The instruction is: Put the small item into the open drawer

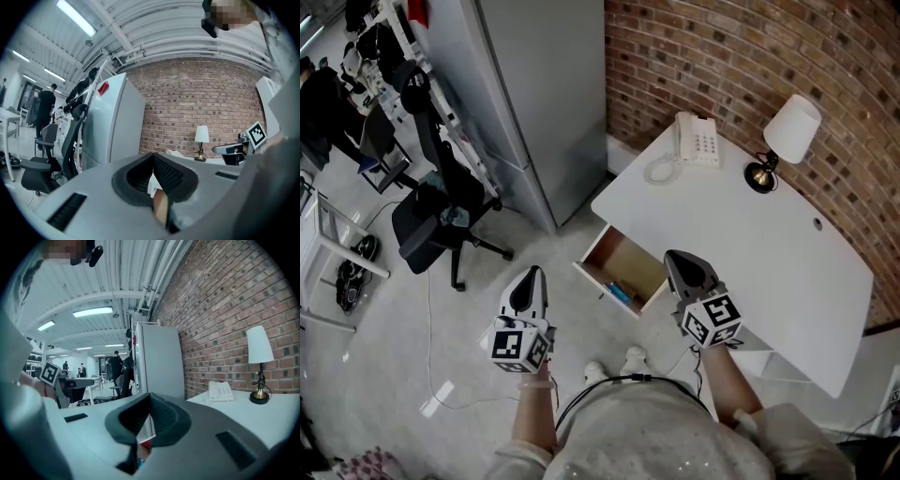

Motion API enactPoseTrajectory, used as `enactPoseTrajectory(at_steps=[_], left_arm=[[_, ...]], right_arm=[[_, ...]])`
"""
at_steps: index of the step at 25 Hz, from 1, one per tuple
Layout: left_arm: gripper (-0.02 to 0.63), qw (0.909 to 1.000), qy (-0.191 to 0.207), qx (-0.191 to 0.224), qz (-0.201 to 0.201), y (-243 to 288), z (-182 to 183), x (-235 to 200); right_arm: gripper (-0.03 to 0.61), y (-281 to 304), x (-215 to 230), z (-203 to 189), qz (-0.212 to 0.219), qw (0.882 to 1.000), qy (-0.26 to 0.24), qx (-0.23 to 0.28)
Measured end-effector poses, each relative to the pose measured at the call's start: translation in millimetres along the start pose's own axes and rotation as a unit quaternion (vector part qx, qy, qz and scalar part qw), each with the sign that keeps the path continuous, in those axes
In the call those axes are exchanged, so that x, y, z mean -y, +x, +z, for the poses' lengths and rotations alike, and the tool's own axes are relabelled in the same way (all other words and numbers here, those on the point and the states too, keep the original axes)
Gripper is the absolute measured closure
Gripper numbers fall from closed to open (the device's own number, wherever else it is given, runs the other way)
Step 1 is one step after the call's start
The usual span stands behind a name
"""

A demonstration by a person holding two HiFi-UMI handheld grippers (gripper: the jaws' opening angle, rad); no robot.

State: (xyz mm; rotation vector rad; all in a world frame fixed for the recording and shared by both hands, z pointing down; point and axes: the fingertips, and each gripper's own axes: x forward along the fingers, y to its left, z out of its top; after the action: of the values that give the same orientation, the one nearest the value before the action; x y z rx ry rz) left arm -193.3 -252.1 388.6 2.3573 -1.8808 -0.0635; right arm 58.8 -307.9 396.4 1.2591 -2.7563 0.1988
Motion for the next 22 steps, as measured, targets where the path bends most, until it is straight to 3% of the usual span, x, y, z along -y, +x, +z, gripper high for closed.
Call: enactPoseTrajectory(at_steps=[22], left_arm=[[0.607, 0.9999, 0.000, 0.012, 0.011, -5, 10, -13]], right_arm=[[0.574, 3, -4, 14, 0.003, 1.000, 0.000, 0.022]])
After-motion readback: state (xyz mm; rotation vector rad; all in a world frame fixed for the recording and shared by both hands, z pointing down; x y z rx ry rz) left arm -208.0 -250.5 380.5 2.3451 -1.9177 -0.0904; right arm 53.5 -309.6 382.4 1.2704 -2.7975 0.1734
